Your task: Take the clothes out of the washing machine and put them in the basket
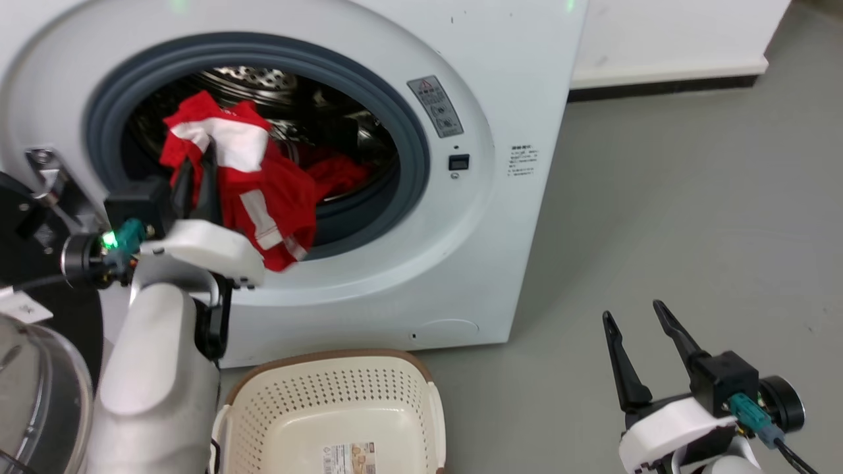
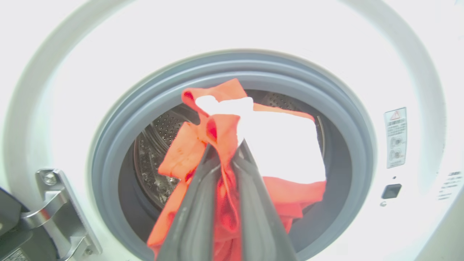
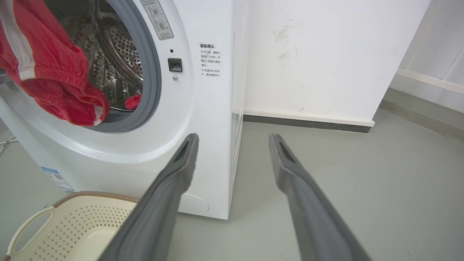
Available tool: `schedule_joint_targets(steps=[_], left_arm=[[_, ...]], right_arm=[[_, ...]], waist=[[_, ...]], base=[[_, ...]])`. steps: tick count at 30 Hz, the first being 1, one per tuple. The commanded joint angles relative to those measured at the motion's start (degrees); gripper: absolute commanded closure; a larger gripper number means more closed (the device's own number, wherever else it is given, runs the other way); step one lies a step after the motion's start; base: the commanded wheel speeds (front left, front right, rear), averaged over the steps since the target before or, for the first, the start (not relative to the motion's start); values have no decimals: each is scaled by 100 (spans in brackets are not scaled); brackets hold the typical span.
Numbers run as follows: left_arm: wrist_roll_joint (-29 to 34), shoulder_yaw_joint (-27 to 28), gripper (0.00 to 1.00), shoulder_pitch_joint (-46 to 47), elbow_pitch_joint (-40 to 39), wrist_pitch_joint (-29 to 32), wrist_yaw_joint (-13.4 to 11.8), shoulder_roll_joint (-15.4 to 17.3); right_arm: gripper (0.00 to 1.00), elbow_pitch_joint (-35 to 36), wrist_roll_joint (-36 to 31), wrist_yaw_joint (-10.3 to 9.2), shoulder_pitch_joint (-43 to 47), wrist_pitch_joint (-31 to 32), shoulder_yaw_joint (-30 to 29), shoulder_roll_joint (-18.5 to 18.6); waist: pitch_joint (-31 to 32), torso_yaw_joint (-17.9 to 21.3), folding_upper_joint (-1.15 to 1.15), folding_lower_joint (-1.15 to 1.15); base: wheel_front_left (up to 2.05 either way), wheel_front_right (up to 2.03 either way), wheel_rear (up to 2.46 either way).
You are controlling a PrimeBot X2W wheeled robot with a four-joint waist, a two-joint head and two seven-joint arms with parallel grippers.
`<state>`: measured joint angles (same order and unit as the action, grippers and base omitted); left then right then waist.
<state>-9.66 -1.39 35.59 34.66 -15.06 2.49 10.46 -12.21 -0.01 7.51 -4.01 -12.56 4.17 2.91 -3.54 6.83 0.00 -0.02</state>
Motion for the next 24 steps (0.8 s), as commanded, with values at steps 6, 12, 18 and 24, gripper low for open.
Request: schedule_joint_targets(steps=[6,12,18,24], left_arm=[[-69,-10,100,-955,-1592,-16,9,-265],[-143,-119,100,-1859,-2922,64,-95,-410],[-228,-189,100,-2780,-3472,324,-280,-513],[-561,-238,100,-3540,-2780,418,-485,-657]], right_arm=[[0,207,-92,-4,334,142,-107,-5],[0,354,-141,-4,411,249,-72,-5],[0,441,-142,-4,423,288,-29,-6],[0,488,-145,-4,238,267,3,-6]], waist=[[295,-307,0,2],[357,-407,0,2],[259,-450,0,2],[-111,-484,0,2]], base=[[0,0,0],[0,0,0],[0,0,0],[0,0,0]])
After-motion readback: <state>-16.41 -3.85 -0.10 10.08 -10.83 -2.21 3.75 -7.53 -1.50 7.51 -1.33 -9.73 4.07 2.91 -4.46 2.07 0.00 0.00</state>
